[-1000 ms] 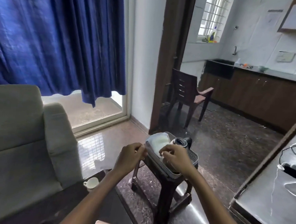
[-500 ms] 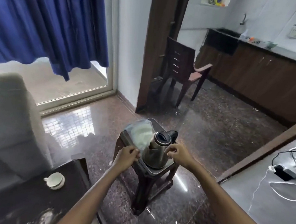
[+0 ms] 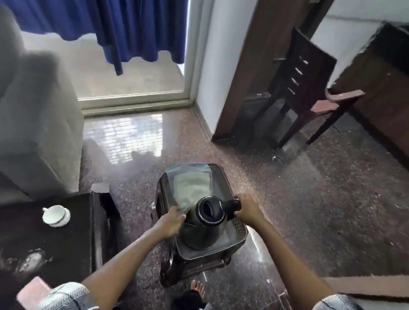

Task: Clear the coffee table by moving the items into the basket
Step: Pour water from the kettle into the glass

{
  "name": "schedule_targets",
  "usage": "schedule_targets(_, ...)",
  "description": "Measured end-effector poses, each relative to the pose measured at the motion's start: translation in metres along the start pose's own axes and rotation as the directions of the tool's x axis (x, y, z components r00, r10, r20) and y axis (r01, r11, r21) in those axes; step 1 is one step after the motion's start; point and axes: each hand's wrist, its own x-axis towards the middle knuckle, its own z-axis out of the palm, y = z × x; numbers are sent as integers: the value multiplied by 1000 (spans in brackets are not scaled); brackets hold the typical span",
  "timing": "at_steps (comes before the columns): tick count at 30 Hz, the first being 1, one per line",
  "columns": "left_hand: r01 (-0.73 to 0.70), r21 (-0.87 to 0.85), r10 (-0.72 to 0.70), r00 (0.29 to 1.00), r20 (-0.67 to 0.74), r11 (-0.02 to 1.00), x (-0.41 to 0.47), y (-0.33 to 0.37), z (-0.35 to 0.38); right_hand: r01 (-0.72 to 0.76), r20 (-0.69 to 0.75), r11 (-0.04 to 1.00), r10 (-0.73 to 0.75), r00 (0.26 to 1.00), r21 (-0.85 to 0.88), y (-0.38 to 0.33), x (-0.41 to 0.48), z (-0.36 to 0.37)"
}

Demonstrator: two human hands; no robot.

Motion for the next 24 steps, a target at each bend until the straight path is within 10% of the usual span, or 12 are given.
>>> schedule_targets(11,195,-397,-271,952,-143,897,13,12,54,268,283,961,-240,929,-64,16,53,3)
schedule_targets(24,97,-368,-206,941,-270,925,-14,31,31,331,214,906,-389,896,262,30,36,-17)
